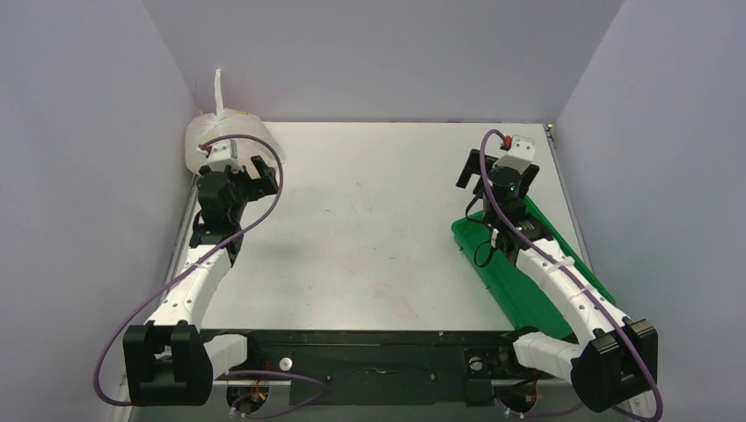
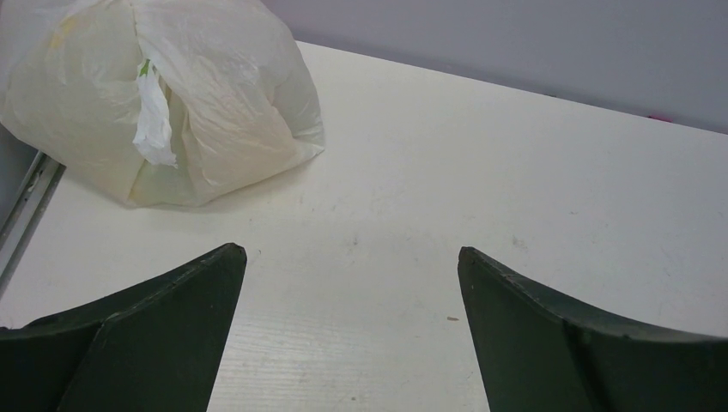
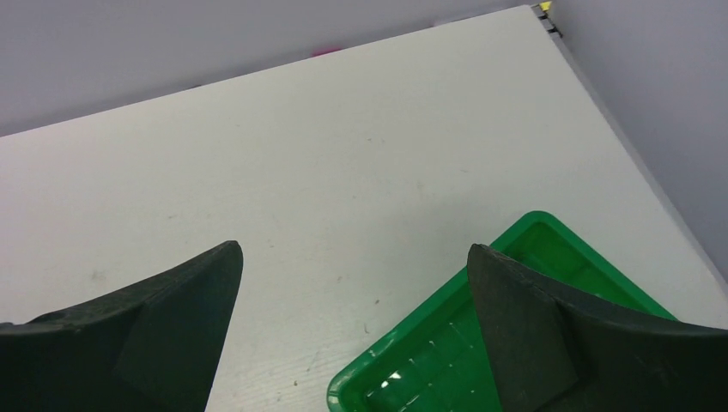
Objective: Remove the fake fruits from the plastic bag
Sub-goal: Move the plastic bag to the center of the board.
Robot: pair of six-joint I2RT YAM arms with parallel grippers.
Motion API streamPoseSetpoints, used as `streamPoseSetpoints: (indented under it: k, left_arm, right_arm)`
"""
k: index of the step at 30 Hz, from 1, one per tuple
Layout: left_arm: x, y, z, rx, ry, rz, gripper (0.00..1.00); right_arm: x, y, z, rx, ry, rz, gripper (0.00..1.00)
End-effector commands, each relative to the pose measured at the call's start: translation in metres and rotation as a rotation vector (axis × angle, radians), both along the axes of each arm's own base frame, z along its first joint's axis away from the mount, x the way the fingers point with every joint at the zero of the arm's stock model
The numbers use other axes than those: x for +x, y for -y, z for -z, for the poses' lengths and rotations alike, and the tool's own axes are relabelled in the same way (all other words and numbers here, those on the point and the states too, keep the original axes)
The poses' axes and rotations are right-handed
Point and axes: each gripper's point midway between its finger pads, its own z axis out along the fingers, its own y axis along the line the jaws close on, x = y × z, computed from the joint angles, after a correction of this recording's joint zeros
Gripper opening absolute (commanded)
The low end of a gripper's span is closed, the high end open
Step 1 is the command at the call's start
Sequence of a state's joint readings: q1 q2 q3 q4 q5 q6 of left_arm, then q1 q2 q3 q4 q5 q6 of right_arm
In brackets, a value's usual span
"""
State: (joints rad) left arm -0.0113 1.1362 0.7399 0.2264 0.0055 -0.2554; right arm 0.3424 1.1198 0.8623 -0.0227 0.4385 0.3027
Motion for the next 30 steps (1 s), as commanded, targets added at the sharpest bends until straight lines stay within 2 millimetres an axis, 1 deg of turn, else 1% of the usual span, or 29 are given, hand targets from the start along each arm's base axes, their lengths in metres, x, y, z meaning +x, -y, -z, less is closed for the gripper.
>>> streamPoseSetpoints:
  k: [1, 4, 6, 8, 12, 13, 14, 15, 17, 19, 20, 21, 22, 23, 24, 25, 26, 27, 28, 29, 30]
  left_arm:
    - [0.008, -0.004, -0.019, -0.009, 0.042, -0.019, 0.93]
    - [0.01, -0.009, -0.017, -0.016, 0.035, -0.051, 0.93]
    - [0.012, -0.022, -0.013, -0.055, 0.018, -0.095, 0.93]
    - [0.015, -0.026, -0.008, -0.089, 0.01, -0.114, 0.93]
    - [0.021, -0.037, 0.002, -0.183, -0.003, -0.175, 0.9]
    - [0.022, -0.043, 0.003, -0.222, -0.003, -0.201, 0.9]
    - [0.024, -0.047, 0.005, -0.239, -0.004, -0.217, 0.89]
    - [0.026, -0.053, 0.005, -0.265, 0.001, -0.239, 0.89]
    - [0.032, -0.064, 0.004, -0.282, 0.011, -0.283, 0.89]
    - [0.043, -0.076, -0.001, -0.292, 0.042, -0.317, 0.89]
    - [0.049, -0.08, 0.003, -0.298, 0.039, -0.323, 0.89]
    - [0.055, -0.088, -0.005, -0.312, 0.076, -0.331, 0.89]
    - [0.062, -0.089, 0.004, -0.322, 0.061, -0.318, 0.89]
    - [0.068, -0.095, -0.004, -0.329, 0.091, -0.303, 0.89]
    - [0.075, -0.098, 0.008, -0.332, 0.07, -0.3, 0.89]
    - [0.082, -0.104, 0.001, -0.331, 0.093, -0.288, 0.88]
    - [0.089, -0.108, 0.017, -0.332, 0.061, -0.29, 0.88]
    - [0.095, -0.113, 0.013, -0.323, 0.071, -0.285, 0.87]
    - [0.102, -0.117, 0.028, -0.317, 0.043, -0.286, 0.86]
    - [0.108, -0.119, 0.026, -0.293, 0.049, -0.28, 0.86]
    - [0.112, -0.121, 0.038, -0.276, 0.03, -0.281, 0.85]
  right_arm:
    - [0.016, -0.033, -0.013, 0.121, 0.052, -0.109, 1.0]
    - [0.019, -0.042, -0.014, 0.177, 0.064, -0.127, 1.0]
    - [0.016, -0.041, -0.01, 0.184, 0.079, -0.129, 1.0]
    - [0.012, -0.042, -0.013, 0.175, 0.097, -0.149, 1.0]
    - [0.008, -0.04, -0.015, 0.152, 0.081, -0.158, 1.0]
    - [0.007, -0.041, -0.013, 0.151, 0.066, -0.163, 1.0]
    - [0.007, -0.043, -0.015, 0.155, 0.066, -0.17, 1.0]
    - [0.007, -0.045, -0.012, 0.154, 0.05, -0.185, 1.0]
    - [0.007, -0.049, -0.012, 0.159, 0.036, -0.205, 1.0]
    - [0.006, -0.052, -0.016, 0.167, 0.036, -0.221, 1.0]
    - [0.005, -0.054, -0.021, 0.17, 0.045, -0.227, 1.0]
    - [0.003, -0.054, -0.019, 0.168, 0.026, -0.232, 1.0]
    - [0.003, -0.054, -0.018, 0.168, 0.02, -0.232, 1.0]
    - [0.002, -0.054, -0.019, 0.167, 0.012, -0.234, 1.0]
    - [0.002, -0.055, -0.018, 0.166, 0.005, -0.238, 1.0]
    - [0.001, -0.058, -0.018, 0.17, -0.001, -0.247, 1.0]
    - [0.001, -0.06, -0.018, 0.17, -0.007, -0.253, 1.0]
    - [0.001, -0.062, -0.018, 0.171, -0.013, -0.265, 1.0]
    - [0.002, -0.064, -0.017, 0.171, -0.02, -0.27, 1.0]
    - [0.002, -0.066, -0.017, 0.171, -0.027, -0.281, 1.0]
    - [0.002, -0.068, -0.015, 0.165, -0.041, -0.286, 1.0]
